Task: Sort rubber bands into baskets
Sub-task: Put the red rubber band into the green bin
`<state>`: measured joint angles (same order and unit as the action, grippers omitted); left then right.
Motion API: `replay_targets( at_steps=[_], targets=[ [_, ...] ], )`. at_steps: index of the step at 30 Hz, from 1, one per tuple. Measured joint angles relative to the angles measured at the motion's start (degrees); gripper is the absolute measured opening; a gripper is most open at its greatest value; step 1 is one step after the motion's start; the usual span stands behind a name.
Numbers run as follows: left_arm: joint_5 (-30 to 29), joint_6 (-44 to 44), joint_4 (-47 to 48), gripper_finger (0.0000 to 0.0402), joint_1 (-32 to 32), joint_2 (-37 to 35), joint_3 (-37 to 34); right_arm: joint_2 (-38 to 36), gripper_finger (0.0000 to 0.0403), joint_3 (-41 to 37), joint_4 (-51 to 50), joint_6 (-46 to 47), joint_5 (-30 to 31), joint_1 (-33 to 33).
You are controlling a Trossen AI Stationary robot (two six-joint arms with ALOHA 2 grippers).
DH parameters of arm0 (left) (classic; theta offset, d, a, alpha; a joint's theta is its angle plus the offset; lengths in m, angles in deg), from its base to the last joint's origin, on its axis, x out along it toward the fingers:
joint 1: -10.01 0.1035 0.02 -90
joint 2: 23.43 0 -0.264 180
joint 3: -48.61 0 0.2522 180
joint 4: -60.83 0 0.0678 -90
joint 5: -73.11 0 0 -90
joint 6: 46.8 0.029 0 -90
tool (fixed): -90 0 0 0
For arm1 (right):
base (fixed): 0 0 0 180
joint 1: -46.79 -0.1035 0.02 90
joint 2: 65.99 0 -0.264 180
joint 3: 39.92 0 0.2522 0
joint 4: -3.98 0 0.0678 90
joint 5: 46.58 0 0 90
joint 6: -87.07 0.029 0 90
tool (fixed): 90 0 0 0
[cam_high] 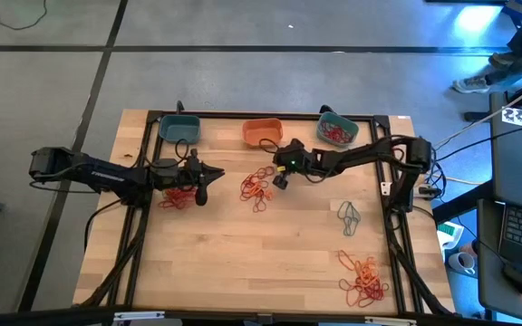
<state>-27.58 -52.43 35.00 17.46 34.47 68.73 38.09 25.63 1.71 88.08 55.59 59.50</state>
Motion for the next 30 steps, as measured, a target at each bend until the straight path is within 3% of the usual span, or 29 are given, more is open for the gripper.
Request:
replay_targets(
  at_steps=[5, 13, 18, 22, 27, 30],
  targets=[
    [0.00, -0.04, -0.02, 0.0045, 0.00, 0.01, 0.01, 1.06, 0.0008, 0.02, 0.16, 6.49, -3.63, 0.06],
    [0.00, -0.09, -0.04, 0.0045, 0.00, 0.00, 0.00, 5.61, 0.0086, -0.02, 3.37, 7.81, -2.28, 0.21],
    [0.00, -0.04, -0.02, 0.0045, 0.00, 0.01, 0.01, 5.71, 0.0105, 0.04, 3.49, 7.69, -2.40, 0.46],
    [0.00, -0.06, -0.04, 0.0045, 0.00, 0.01, 0.01, 5.71, 0.0082, 0.04, 2.20, 6.53, -2.15, 0.46],
    [0.00, -0.09, -0.02, 0.0045, 0.00, 0.00, 0.00, 5.68, 0.0013, 0.11, 1.00, 5.34, -2.11, 0.44],
    [0.00, -0.09, -0.03, 0.0045, 0.00, 0.00, 0.01, 5.67, 0.0011, 0.11, 0.87, 3.52, -0.73, 0.37]
  ],
)
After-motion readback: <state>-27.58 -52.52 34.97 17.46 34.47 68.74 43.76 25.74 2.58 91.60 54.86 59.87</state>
